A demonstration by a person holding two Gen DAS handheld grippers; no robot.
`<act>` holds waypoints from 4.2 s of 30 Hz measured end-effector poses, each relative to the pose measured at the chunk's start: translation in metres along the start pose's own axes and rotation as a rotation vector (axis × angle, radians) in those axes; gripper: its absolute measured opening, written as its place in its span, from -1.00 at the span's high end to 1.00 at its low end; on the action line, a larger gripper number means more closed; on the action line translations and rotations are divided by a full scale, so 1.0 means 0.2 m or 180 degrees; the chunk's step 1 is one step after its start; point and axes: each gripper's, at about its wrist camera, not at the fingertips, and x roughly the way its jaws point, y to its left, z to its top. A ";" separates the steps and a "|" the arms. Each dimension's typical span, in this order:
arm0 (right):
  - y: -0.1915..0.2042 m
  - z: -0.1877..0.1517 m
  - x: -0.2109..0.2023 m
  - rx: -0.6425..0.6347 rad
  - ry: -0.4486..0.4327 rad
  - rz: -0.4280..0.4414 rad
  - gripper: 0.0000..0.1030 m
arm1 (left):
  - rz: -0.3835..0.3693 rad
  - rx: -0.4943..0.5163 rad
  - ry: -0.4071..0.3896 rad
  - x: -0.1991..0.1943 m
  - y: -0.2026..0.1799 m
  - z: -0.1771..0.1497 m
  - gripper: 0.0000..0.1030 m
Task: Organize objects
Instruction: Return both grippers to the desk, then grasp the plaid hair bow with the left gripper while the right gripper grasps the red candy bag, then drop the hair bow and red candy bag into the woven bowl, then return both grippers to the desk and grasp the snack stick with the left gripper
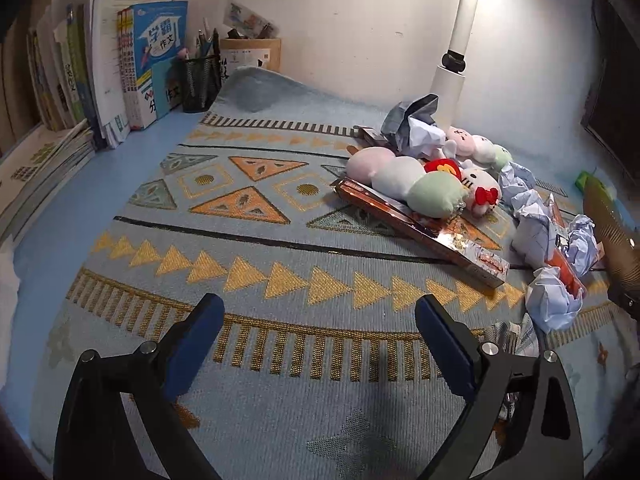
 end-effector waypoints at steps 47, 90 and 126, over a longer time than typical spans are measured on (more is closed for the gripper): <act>0.09 -0.19 0.01 -0.0112 0.0441 0.0391 -0.76 | -0.0193 0.0833 0.0164 -0.05 -0.36 -0.16 0.49; -1.06 0.54 -0.45 0.1343 -0.0369 -0.0357 0.06 | -0.1652 0.1193 -0.0173 -0.07 -2.00 0.45 0.11; -0.03 -0.02 0.08 0.0326 0.0208 0.0021 -0.81 | 0.0250 -0.0218 -0.0060 0.00 -0.04 -0.01 -0.86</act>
